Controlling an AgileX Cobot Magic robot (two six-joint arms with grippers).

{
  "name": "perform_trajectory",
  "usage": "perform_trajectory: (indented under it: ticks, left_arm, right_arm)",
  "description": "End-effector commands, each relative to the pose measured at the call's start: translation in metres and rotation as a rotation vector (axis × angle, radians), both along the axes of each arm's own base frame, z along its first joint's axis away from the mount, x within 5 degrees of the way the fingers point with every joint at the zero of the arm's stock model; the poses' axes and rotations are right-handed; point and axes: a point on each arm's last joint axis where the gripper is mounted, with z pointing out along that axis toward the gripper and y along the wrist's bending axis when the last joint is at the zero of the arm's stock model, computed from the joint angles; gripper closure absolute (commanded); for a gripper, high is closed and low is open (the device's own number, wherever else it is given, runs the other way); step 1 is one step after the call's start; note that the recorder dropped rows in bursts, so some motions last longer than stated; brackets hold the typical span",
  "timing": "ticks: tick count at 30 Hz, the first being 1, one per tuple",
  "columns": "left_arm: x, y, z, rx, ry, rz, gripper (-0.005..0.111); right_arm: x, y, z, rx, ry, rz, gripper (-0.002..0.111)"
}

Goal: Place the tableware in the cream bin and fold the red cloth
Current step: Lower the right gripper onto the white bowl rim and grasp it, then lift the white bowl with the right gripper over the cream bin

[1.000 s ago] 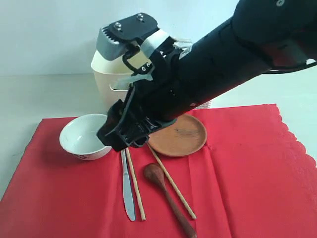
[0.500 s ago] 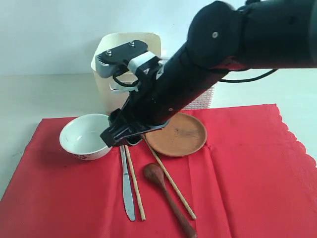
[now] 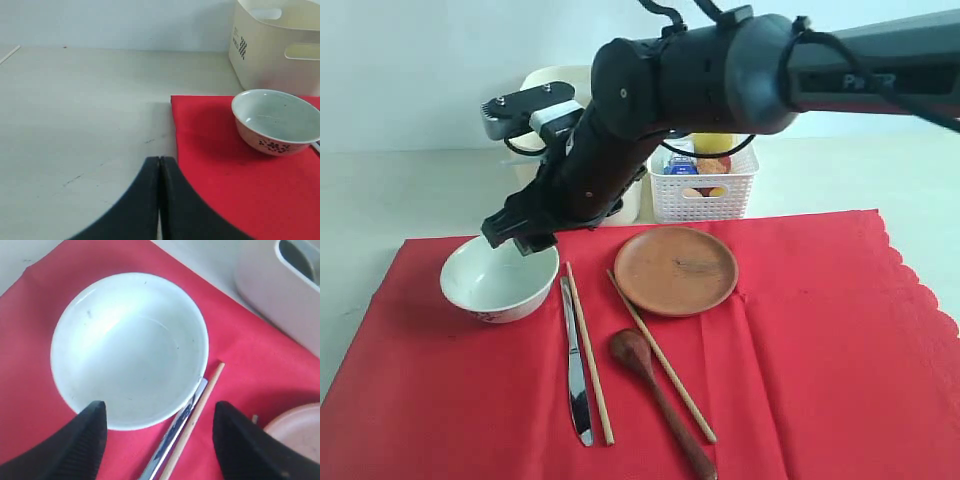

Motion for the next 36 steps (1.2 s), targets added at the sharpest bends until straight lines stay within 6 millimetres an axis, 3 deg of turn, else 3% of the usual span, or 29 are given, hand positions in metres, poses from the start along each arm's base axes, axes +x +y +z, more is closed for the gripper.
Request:
perform_trajectory:
  ticks: [1,9,20,23,32,36]
  left_arm:
    - [0.000,0.000,0.001,0.001,-0.016,-0.001,0.107]
    - [0.000,0.000,0.001,0.001,-0.016,-0.001,0.107]
    - [0.000,0.000,0.001,0.001,-0.016,-0.001,0.107]
    - [0.000,0.000,0.001,0.001,-0.016,-0.001,0.107]
    - [0.000,0.000,0.001,0.001,-0.016,-0.001,0.107]
    - [0.000,0.000,0.001,0.001,-0.016,-0.001,0.107]
  right_arm:
    - [0.023,0.001,-0.014,-0.006,0.018,-0.052,0.048]
    - [0.043,0.006,-0.048,-0.025,0.056,-0.088,0.048]
    - [0.047,0.009,-0.075,-0.043,0.080,-0.094,0.049]
    - [0.047,0.009,-0.081,-0.046,0.084,-0.095,0.058]
    - [0.052,0.012,-0.081,-0.009,0.026,-0.095,0.108]
    - [0.053,0.012,-0.074,0.004,0.006,-0.093,0.108]
